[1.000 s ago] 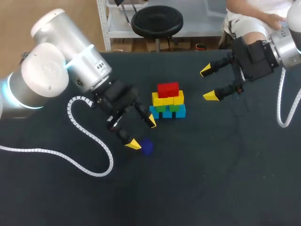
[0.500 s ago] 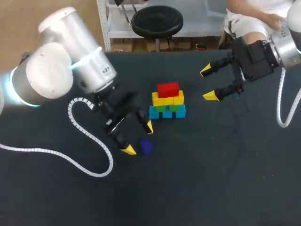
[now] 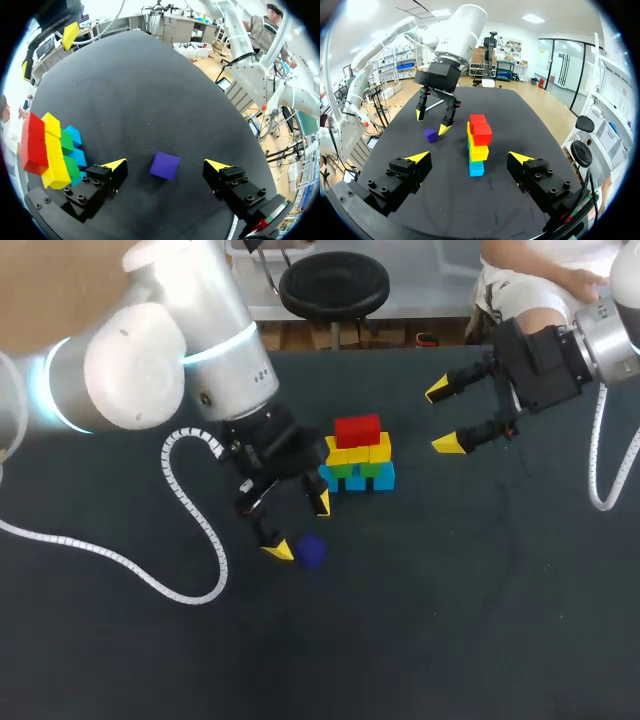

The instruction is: Place the blue cubes, place green cubes on the blue cubes, place the yellow cubes on the green cubes, then place the red cubes on the yellow cubes, and place purple cube on the red cubes.

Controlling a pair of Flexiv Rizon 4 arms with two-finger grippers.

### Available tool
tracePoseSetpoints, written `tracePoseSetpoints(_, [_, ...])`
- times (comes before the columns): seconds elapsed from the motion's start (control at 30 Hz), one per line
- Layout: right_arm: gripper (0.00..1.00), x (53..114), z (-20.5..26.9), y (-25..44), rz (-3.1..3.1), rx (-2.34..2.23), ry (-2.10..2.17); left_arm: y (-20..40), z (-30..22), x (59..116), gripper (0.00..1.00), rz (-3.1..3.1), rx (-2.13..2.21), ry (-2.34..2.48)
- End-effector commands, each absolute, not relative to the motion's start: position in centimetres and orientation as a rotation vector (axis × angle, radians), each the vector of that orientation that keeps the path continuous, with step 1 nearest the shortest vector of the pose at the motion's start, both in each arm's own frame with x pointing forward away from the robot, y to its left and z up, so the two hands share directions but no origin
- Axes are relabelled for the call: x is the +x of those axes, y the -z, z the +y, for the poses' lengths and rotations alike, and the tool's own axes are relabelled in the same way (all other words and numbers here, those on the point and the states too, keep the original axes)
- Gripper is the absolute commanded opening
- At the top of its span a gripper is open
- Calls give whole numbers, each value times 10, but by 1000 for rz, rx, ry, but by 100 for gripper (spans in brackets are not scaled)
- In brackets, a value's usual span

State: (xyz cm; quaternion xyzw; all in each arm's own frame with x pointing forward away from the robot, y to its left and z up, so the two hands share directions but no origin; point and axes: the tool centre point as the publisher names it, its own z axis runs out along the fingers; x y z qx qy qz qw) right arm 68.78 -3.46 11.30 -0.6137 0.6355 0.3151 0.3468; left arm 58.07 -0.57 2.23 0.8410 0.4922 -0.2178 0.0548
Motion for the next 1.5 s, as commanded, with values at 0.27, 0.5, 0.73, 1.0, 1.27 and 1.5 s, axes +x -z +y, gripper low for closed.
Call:
tracePoseSetpoints(0.27, [100, 687, -35, -113, 1647, -1591, -816, -14, 1, 570, 100, 1579, 2550, 588])
tracePoseSetpoints(0.5, [100, 687, -35, -113, 1647, -1591, -816, -8, 0, 580, 100, 1609, 2563, 592])
tracePoseSetpoints(0.73, [100, 687, -35, -113, 1647, -1591, -816, -8, -9, 593, 100, 1578, 2597, 574])
tracePoseSetpoints(1.0, [100, 687, -35, -113, 1647, -1591, -816, -3, -12, 591, 96, 1577, 2607, 581])
tracePoseSetpoints(1.27, [100, 687, -35, -113, 1647, -1591, -816, -3, -6, 577, 71, 1622, 2581, 581])
tracePoseSetpoints(1.5, [100, 687, -35, -113, 1647, -1591, -816, -2, -4, 576, 48, 1634, 2574, 583])
